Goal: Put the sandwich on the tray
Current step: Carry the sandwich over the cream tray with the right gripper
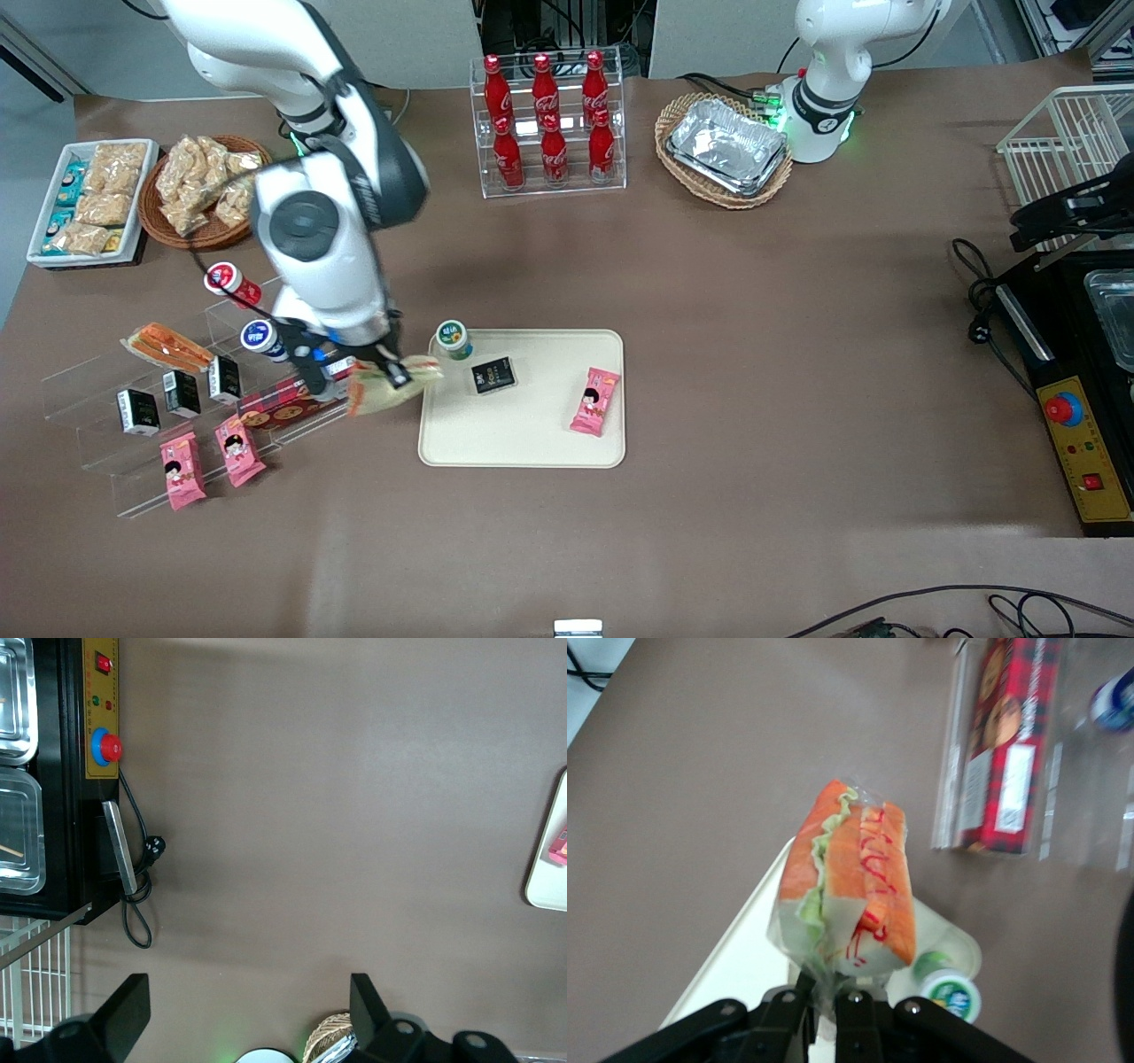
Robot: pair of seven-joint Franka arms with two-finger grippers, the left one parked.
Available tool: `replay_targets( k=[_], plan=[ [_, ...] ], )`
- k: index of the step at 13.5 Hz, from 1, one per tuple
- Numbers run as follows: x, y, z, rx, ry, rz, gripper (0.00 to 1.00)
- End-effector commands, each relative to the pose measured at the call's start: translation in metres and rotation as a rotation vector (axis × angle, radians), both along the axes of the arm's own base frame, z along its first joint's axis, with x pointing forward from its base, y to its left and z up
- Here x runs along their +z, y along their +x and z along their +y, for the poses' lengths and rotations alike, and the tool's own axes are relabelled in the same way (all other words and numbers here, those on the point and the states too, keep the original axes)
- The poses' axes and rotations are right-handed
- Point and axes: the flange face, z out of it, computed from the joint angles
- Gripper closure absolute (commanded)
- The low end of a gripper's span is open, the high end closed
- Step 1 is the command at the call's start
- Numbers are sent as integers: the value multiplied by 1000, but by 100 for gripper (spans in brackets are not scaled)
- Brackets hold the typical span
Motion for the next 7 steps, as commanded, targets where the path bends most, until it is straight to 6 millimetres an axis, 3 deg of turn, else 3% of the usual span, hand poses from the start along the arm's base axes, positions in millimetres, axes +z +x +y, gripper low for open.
replay_targets(
  k=[1, 7],
  plan=[
    [-40, 16, 38, -110, 19, -90, 100],
    [-96, 41, 94, -228, 48, -193, 100]
  ],
)
